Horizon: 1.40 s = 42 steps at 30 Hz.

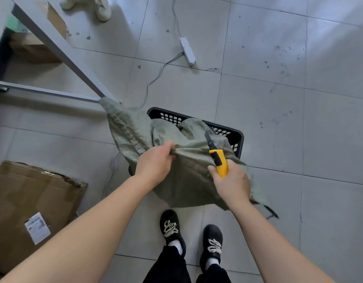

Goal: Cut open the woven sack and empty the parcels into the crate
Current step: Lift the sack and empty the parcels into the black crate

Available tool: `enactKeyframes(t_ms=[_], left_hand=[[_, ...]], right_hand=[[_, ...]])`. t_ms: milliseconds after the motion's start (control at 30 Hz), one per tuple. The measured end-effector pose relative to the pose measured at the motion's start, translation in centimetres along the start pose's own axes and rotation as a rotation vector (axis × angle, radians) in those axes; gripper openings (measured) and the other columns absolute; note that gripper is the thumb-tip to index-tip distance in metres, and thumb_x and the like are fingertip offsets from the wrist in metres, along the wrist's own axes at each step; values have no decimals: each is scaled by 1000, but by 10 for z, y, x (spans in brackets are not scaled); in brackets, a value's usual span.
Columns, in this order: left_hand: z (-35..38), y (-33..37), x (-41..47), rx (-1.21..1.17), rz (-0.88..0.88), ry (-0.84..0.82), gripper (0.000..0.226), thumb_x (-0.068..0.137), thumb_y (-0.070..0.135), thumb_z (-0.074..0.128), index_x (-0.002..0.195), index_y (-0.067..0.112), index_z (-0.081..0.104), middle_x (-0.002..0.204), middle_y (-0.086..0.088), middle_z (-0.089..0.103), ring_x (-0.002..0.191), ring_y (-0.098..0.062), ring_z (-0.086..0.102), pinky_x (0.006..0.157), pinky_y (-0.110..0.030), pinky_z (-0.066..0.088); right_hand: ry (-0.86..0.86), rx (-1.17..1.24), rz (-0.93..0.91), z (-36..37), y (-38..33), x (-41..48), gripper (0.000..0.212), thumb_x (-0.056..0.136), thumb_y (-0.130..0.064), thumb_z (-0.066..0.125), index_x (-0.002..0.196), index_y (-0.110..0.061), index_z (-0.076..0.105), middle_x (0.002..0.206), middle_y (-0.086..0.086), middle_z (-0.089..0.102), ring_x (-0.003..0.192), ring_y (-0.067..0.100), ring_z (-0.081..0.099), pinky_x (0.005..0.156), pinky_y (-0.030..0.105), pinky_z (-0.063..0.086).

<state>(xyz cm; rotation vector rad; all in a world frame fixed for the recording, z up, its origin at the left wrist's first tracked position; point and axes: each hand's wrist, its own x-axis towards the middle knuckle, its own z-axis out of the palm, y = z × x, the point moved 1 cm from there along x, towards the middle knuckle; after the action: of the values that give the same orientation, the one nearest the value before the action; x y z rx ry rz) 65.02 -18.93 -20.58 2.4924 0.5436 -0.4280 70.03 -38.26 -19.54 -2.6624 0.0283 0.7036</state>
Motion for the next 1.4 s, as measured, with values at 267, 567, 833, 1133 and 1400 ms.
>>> enactKeyframes(t_ms=[267, 567, 833, 1133, 1400], left_hand=[[-22, 41, 4, -376, 65, 6, 13, 94, 21, 50, 85, 20, 40, 65, 11, 45, 62, -13, 45, 60, -32, 33], [-54, -2, 6, 519, 69, -293, 38, 82, 29, 62, 119, 27, 56, 111, 5, 59, 106, -22, 57, 82, -36, 50], [-66, -24, 11, 162, -224, -106, 23, 83, -1, 36, 89, 15, 51, 102, -15, 62, 87, -32, 52, 75, -39, 44], [-98, 27, 0, -536, -167, 76, 23, 85, 2, 35, 88, 9, 57, 72, -6, 56, 70, -25, 51, 63, -35, 40], [-153, 112, -32, -697, 42, 145, 13, 88, 12, 52, 77, 14, 59, 72, -1, 60, 71, -15, 51, 68, -31, 41]], right_hand=[[76, -54, -111, -17, 14, -8, 30, 77, -31, 75, 100, -14, 65, 113, 5, 65, 109, 31, 57, 74, 37, 45], [341, 370, 236, -55, 36, -19, 27, 85, -8, 58, 67, -20, 41, 60, 1, 46, 57, 21, 44, 56, 31, 31], [201, 346, 168, -64, 17, -26, 17, 85, -8, 53, 75, -19, 46, 67, 4, 50, 63, 26, 47, 58, 32, 34], [186, 481, 142, -90, -20, -42, 5, 86, -9, 55, 86, -13, 58, 68, -2, 53, 68, 24, 50, 56, 31, 35], [266, 773, -30, -170, -67, -56, 19, 79, -6, 61, 72, -24, 59, 59, -5, 49, 56, 15, 45, 58, 28, 40]])
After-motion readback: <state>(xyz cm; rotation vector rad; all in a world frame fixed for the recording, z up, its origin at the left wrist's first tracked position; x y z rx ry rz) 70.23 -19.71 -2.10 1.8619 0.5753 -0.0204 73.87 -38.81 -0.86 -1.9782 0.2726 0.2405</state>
